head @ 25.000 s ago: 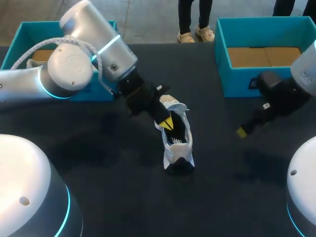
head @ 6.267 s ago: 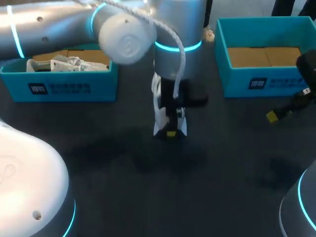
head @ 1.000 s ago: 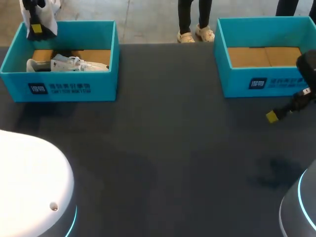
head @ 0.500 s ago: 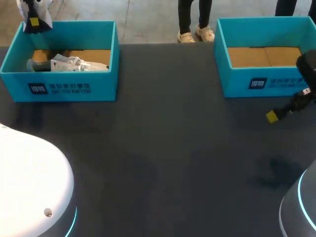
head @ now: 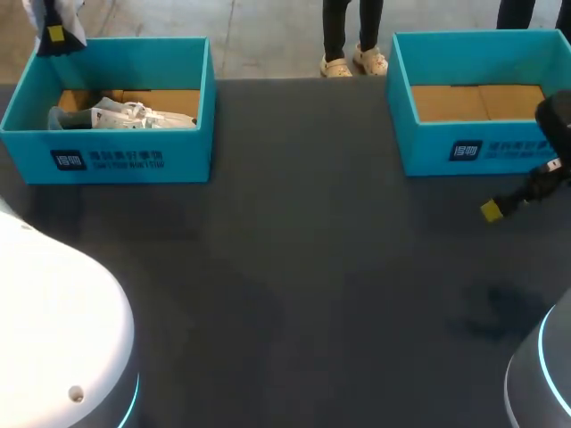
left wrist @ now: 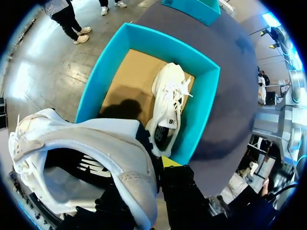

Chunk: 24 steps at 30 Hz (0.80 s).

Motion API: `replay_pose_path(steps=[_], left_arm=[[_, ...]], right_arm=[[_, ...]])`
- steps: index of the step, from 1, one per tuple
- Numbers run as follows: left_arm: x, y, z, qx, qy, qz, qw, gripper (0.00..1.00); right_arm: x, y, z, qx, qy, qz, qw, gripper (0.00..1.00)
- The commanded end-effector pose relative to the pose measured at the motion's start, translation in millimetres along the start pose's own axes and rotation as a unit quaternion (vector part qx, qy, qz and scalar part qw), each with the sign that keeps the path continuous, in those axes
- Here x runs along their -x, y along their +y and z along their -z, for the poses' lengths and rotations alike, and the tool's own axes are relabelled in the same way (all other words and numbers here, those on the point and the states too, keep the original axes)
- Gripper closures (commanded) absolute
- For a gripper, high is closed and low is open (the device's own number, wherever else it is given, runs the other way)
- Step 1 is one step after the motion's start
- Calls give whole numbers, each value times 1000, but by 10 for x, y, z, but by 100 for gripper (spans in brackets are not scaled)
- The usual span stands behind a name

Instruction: Take the shoe out of the shoebox, open the shoe tongue, remove and reinsert the insole, then place the shoe into the shoebox

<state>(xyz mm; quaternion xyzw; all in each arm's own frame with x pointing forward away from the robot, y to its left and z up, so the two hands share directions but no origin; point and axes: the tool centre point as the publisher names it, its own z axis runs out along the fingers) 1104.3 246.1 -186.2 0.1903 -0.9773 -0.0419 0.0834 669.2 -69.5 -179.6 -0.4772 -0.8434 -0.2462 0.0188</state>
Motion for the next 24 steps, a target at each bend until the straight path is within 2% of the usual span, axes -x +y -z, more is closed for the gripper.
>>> replay_pose_path(steps=[1,11,16,21,24], left_arm=[[48,-8,43,3,15,-1,1000,100],[48,-8,43,3,15,-1,1000,100],[4,64,126,12,-34,-83,996,100],[7,99,165,24,-60,-164,984,100],[-13,115,164,44,-68,-255,964,100]], right_arm=[[-4,-2,-13,0,-1,-1,1000,0],[-4,-2,-13,0,-1,-1,1000,0],[-4,-2,-13,0,-1,-1,1000,0],[-4,-2,-13,0,-1,-1,1000,0],[-4,-2,-13,0,-1,-1,1000,0]])
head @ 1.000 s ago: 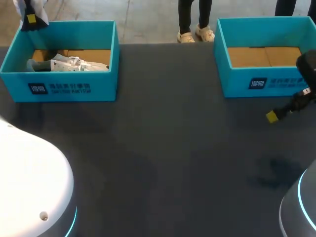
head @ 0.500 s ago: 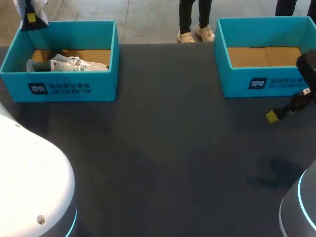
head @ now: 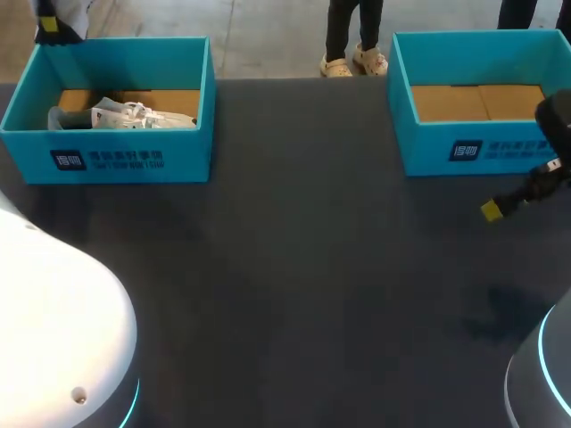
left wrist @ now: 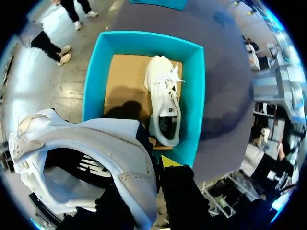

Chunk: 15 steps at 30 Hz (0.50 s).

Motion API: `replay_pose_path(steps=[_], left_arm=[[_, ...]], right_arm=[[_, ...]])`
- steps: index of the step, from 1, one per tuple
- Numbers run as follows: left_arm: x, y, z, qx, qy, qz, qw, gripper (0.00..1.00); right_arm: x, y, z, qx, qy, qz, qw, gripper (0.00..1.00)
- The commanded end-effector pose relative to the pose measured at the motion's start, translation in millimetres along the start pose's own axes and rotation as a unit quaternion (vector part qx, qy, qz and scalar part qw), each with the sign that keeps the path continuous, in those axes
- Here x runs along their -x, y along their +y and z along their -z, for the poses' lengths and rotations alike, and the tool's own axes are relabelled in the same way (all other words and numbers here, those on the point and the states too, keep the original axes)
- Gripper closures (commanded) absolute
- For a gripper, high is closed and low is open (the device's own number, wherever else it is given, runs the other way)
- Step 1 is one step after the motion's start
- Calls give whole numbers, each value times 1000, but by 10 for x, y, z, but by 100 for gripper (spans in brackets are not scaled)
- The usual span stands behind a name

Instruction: Take the shoe out of the shoebox, open the shoe tongue, remove and reinsert the insole, then place the shoe into the shoebox

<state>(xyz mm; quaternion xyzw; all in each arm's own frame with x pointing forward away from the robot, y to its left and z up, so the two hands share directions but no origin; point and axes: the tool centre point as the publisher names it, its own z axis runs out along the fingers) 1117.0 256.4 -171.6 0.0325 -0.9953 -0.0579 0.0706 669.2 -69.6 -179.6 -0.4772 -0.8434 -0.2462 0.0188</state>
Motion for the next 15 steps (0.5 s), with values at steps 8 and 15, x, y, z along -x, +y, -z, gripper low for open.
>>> replay_pose_path(steps=[8,15], left_arm=[[-139,55,-38,65,-52,-274,958,100],[0,173,-35,68,-47,-395,915,100]], right_arm=[[-4,-2,-13,0,-1,-1,1000,0],[-4,-2,-13,0,-1,-1,1000,0]])
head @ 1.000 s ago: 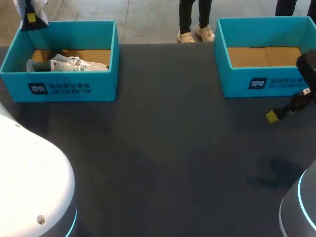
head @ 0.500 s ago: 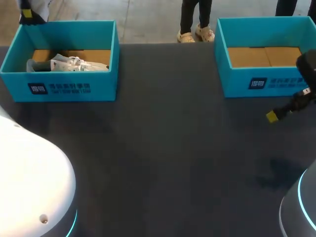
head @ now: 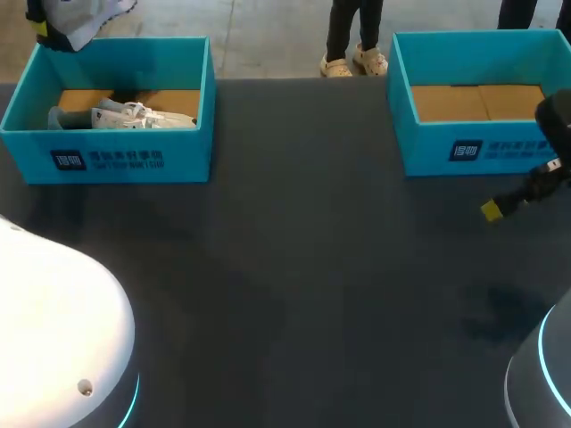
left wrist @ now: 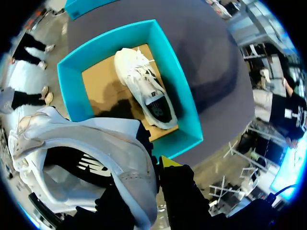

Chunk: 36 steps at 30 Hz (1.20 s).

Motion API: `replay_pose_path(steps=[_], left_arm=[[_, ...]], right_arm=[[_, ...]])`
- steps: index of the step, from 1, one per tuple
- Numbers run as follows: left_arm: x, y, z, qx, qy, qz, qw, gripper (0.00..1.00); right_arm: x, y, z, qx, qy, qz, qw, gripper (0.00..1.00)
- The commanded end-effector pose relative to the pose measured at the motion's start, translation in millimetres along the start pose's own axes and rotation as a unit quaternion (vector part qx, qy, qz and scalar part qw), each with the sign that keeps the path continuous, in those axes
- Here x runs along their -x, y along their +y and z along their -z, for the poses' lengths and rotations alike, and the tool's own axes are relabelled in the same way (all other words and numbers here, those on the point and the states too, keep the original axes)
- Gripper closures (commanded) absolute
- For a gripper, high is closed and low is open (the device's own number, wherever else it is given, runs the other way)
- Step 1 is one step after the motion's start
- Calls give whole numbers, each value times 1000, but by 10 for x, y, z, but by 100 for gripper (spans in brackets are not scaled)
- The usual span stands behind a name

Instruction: Take the shoe out of the shoebox, open the shoe tongue, remove and reinsert the insole, then place the shoe into the shoebox

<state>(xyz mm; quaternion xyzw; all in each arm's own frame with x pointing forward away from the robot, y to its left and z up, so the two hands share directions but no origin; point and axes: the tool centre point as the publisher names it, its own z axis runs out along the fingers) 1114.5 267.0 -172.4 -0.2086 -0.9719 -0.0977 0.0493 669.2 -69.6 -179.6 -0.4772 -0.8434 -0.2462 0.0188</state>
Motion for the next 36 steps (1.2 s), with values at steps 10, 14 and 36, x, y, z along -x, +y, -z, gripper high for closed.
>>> replay_pose_path(steps=[10,14,36], left_arm=[[30,187,-40,19,-28,-328,944,100],[48,254,-54,28,-36,-380,924,100],[65,308,-47,41,-43,-400,915,100]], right_arm=[[-4,-2,-13,0,-1,-1,1000,0],[-4,-2,-13,0,-1,-1,1000,0],[-4,-2,-13,0,-1,-1,1000,0]])
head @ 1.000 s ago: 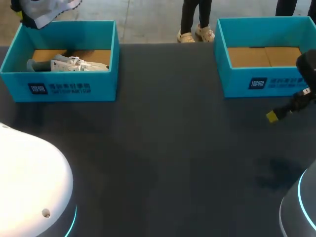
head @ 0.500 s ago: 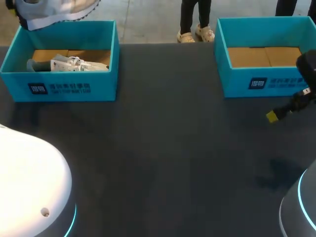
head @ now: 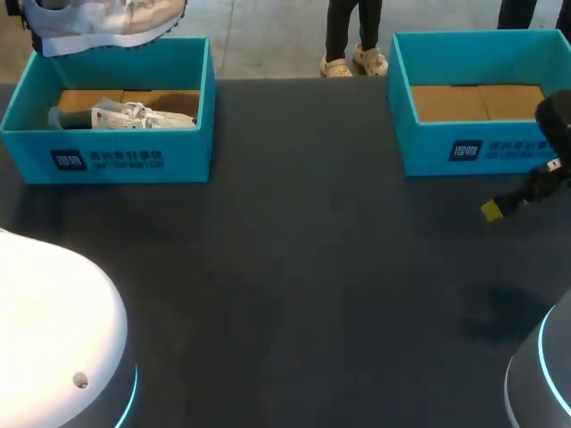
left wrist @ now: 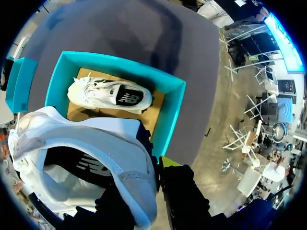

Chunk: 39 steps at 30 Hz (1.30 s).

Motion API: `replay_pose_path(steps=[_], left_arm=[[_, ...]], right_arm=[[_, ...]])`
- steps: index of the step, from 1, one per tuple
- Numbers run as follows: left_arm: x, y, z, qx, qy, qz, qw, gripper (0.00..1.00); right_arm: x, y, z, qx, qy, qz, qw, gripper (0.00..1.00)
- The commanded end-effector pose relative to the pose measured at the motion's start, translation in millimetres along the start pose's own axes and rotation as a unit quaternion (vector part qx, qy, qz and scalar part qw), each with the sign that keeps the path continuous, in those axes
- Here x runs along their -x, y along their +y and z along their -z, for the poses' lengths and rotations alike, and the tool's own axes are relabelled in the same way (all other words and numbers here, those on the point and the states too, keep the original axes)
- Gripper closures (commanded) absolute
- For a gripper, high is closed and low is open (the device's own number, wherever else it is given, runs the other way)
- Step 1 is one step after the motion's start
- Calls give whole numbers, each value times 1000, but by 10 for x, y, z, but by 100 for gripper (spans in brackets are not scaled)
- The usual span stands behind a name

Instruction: Take the shoe out of the shoebox, open the shoe tongue, remove and reinsert the insole, then place the shoe into the shoebox

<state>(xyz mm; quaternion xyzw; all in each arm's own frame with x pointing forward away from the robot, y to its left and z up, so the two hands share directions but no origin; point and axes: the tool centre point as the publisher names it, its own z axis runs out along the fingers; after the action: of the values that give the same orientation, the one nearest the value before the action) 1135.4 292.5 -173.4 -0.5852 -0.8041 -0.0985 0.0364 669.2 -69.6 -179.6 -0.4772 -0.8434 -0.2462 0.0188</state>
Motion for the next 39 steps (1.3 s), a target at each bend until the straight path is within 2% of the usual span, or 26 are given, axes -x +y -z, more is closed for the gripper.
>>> replay_pose_path(steps=[1,10,18,25,39], left_arm=[[-12,-21,8,3,-1,0,1000,100],[-12,-21,8,3,-1,0,1000,100],[24,-41,-47,17,8,-57,998,100],[24,4,-125,15,-5,-90,996,100],[35,99,-282,18,-4,-95,995,100]], right_arm=[[-4,-2,-13,0,-1,-1,1000,0],[-4,-2,-13,0,-1,-1,1000,0],[-4,-2,-13,0,-1,-1,1000,0],[-4,-2,-13,0,-1,-1,1000,0],[-4,-2,-13,0,-1,-1,1000,0]])
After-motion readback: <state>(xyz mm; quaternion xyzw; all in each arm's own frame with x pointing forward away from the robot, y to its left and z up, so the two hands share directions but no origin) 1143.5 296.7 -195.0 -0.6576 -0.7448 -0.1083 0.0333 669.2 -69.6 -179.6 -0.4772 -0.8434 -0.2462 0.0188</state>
